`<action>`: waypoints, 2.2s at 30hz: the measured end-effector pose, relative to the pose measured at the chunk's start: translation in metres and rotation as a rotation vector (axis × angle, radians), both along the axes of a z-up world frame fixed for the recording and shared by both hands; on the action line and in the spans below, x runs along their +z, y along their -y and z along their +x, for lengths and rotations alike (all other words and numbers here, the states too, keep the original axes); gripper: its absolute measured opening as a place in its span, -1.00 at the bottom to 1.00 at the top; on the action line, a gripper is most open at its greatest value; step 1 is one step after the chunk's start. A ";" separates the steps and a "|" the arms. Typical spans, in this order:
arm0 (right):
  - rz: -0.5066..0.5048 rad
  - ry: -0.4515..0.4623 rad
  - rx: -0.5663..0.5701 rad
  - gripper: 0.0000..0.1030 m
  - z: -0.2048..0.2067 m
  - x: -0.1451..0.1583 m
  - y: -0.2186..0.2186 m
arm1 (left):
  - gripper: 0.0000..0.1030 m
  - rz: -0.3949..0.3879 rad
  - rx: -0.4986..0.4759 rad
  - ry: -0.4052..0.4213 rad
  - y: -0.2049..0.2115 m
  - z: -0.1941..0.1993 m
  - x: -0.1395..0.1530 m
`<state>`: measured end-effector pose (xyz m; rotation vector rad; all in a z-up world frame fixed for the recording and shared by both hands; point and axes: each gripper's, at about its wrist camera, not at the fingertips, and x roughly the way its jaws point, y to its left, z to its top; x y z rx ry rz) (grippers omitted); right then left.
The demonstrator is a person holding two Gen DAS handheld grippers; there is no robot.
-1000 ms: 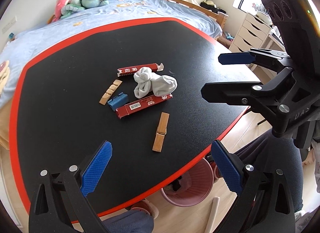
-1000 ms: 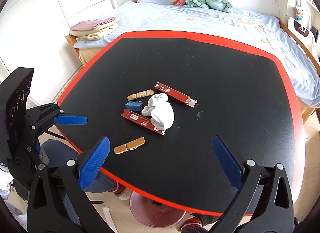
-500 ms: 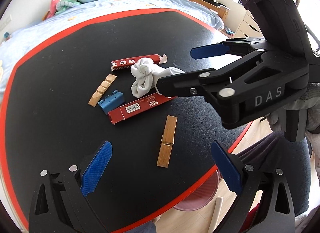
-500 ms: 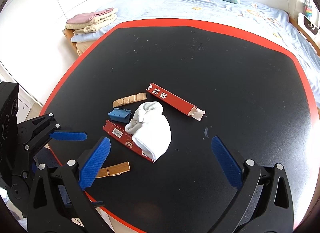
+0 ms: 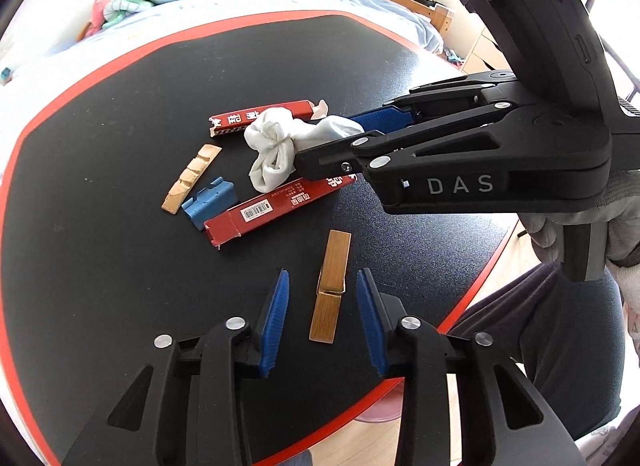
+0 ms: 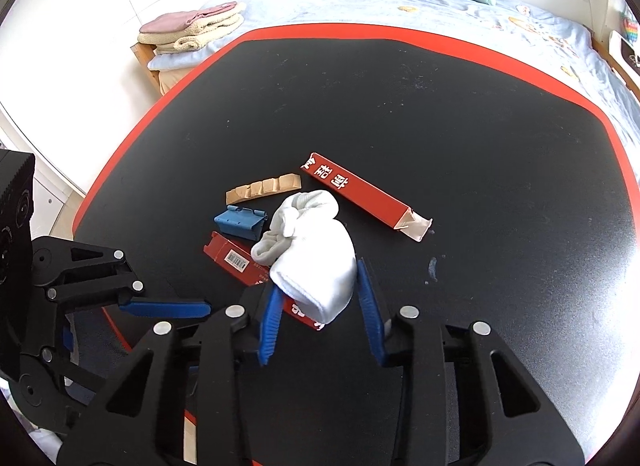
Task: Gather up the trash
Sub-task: 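Grasp the white socks with the right tool while the left tool grasps the wooden clothespin, then carry socks and clothespin to the wastebasket and open both tools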
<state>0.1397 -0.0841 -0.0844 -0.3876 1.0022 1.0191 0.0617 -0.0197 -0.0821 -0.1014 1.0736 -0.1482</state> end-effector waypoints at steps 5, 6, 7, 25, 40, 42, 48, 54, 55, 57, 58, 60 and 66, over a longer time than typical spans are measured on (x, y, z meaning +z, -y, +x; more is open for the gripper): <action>0.002 0.008 0.002 -0.57 -0.001 0.002 0.000 | -0.73 -0.004 -0.010 -0.006 0.000 0.000 0.000; 0.004 0.009 0.000 -0.58 -0.001 0.003 0.000 | -0.73 -0.006 -0.008 -0.005 -0.001 0.000 0.001; 0.006 0.011 -0.002 -0.59 -0.001 0.004 0.001 | -0.73 -0.007 -0.006 -0.002 -0.002 0.000 0.001; 0.065 0.070 -0.071 -0.61 -0.029 0.048 0.049 | -0.74 0.007 0.005 0.065 0.006 -0.028 0.039; 0.076 0.095 -0.142 -0.61 -0.096 0.071 0.138 | -0.74 0.008 -0.006 0.114 0.034 -0.067 0.065; 0.074 0.089 -0.148 -0.61 -0.104 0.070 0.147 | -0.74 0.004 -0.008 0.115 0.039 -0.071 0.064; 0.051 0.068 -0.154 -0.61 -0.130 0.061 0.168 | -0.74 -0.011 -0.020 0.104 0.053 -0.086 0.060; 0.018 0.041 -0.148 -0.61 -0.153 0.048 0.182 | -0.74 -0.022 -0.040 0.089 0.066 -0.095 0.054; 0.014 0.032 -0.148 -0.61 -0.155 0.046 0.183 | -0.74 -0.024 -0.042 0.086 0.068 -0.095 0.053; 0.010 0.020 -0.152 -0.61 -0.159 0.042 0.186 | -0.74 -0.026 -0.048 0.081 0.071 -0.098 0.051; 0.010 0.015 -0.153 -0.61 -0.160 0.041 0.187 | -0.74 -0.027 -0.051 0.079 0.072 -0.098 0.050; 0.010 0.009 -0.155 -0.61 -0.162 0.039 0.189 | -0.74 -0.029 -0.055 0.075 0.074 -0.099 0.049; 0.009 0.002 -0.154 -0.61 -0.162 0.037 0.189 | -0.74 -0.032 -0.064 0.073 0.077 -0.100 0.049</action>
